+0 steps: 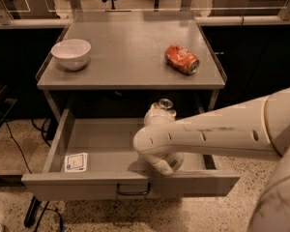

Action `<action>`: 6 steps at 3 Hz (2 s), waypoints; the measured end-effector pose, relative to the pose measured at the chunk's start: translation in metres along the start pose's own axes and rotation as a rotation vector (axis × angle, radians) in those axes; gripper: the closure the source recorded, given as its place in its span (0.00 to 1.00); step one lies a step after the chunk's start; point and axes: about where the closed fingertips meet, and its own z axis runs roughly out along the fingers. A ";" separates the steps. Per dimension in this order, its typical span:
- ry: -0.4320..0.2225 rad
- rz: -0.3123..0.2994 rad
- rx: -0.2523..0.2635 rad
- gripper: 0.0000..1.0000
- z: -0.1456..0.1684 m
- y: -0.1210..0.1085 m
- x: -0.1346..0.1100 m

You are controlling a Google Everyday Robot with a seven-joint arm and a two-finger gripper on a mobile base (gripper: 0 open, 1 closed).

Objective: Place redbull can into top drawer

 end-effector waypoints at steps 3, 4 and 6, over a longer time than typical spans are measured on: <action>-0.007 0.046 0.061 1.00 0.012 0.000 0.011; 0.004 0.044 0.064 1.00 0.011 0.004 0.019; 0.011 0.031 0.058 1.00 0.006 0.007 0.024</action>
Offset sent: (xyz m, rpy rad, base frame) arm 0.0111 0.0046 -0.0208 0.0280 0.0141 -0.0859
